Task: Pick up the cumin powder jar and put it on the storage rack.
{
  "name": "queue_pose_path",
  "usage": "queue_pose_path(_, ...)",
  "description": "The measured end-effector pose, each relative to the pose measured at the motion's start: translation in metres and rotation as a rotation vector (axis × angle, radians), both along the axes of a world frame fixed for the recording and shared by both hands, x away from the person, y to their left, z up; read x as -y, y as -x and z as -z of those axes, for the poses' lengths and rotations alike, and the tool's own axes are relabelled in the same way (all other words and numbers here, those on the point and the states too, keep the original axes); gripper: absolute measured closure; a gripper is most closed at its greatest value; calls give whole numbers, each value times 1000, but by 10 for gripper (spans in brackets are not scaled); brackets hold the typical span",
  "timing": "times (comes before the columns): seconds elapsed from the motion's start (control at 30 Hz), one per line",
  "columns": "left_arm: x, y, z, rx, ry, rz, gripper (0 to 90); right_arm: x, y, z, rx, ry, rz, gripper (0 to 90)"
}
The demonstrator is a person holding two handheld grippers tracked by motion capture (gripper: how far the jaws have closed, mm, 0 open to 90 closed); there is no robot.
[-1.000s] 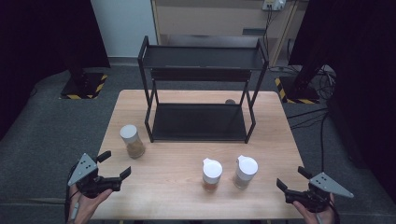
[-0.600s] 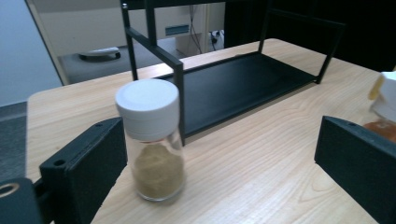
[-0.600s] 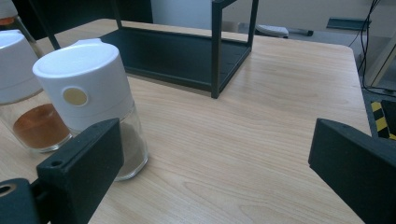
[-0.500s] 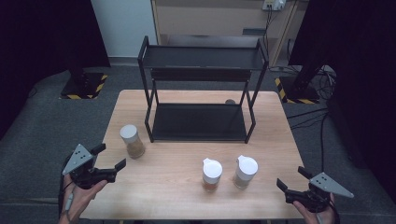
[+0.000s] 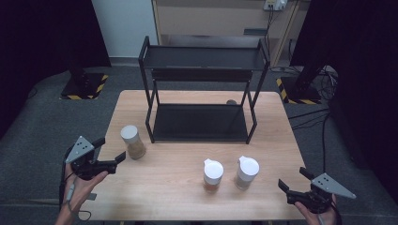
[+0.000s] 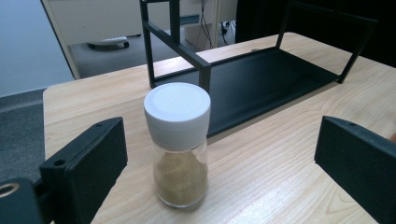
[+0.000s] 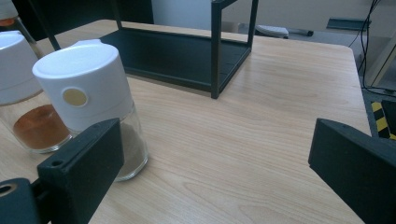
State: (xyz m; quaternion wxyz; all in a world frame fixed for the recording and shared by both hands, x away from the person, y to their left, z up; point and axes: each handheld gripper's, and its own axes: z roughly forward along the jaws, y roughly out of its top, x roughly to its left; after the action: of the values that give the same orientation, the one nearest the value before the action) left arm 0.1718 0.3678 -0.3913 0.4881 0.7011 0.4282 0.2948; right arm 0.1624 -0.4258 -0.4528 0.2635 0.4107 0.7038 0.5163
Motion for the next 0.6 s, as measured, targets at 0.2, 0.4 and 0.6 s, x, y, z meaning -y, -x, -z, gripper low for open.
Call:
queue_pose_path(0.2,0,-15,0,-14,6,-8,16,0,0,0,0,0,-1,38)
queue_pose_path(0.4,3,-30,0,-30,1,-9,16,0,0,0,0,-2,-2,38)
queue_pose_path(0.6,6,-45,3,-45,-9,-15,17,1,0,0,0,-4,-2,39)
